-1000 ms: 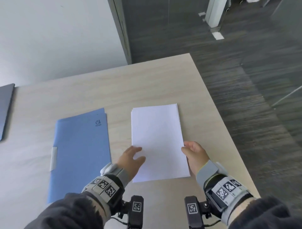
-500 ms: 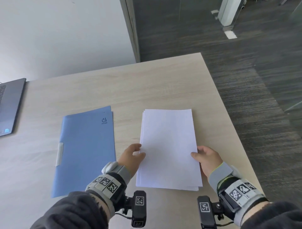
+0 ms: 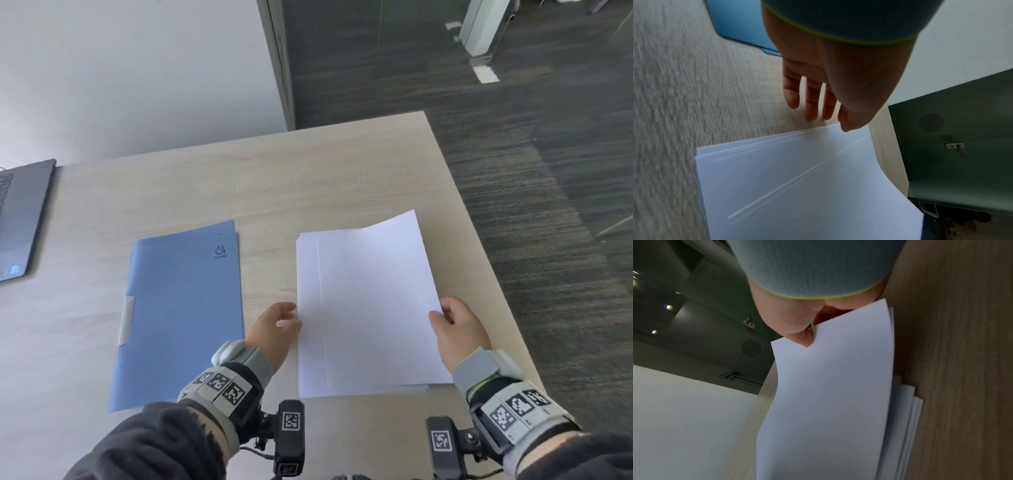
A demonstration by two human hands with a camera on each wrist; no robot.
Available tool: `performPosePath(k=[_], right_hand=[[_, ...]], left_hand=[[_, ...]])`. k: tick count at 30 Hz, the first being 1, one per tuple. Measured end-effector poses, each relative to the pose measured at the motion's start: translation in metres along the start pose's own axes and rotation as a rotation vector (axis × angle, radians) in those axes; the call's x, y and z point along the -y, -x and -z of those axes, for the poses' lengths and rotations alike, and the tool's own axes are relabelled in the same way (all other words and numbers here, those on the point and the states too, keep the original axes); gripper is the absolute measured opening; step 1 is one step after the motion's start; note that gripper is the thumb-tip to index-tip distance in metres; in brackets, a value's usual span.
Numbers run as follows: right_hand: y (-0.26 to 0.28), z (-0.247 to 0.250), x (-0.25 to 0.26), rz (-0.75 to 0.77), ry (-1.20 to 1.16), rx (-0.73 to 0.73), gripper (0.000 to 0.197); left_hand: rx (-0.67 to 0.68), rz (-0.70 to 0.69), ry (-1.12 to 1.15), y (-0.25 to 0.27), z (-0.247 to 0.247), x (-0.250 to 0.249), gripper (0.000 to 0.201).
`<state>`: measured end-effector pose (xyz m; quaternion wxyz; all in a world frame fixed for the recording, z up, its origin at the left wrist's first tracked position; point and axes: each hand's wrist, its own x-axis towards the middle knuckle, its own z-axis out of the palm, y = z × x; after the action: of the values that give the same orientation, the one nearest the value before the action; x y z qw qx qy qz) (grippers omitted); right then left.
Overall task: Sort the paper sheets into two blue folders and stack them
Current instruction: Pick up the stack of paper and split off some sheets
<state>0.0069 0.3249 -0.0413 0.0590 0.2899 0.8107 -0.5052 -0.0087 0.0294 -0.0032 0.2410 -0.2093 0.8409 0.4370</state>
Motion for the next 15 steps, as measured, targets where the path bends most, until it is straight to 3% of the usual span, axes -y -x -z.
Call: performPosePath(k=[4,10,15], right_hand=[[-0.001,0.004,0.004,0.034,-0.053,0.013,0.012],[0.005,0.002,0.024,0.006,-0.310,0.157,0.021],[0.019,-0.001,0.040,0.006,-0.440,0.305,0.017]], left_hand=[[-0.003,-0.020,0.009,-0.002,-0.002,-0.001,0.032],[0.098,-0.018,0.217,-0.006,-0.002,-0.013,0.052],[0.104,-0.009,0.368,-0.010,0.002,-0.018,0.032]])
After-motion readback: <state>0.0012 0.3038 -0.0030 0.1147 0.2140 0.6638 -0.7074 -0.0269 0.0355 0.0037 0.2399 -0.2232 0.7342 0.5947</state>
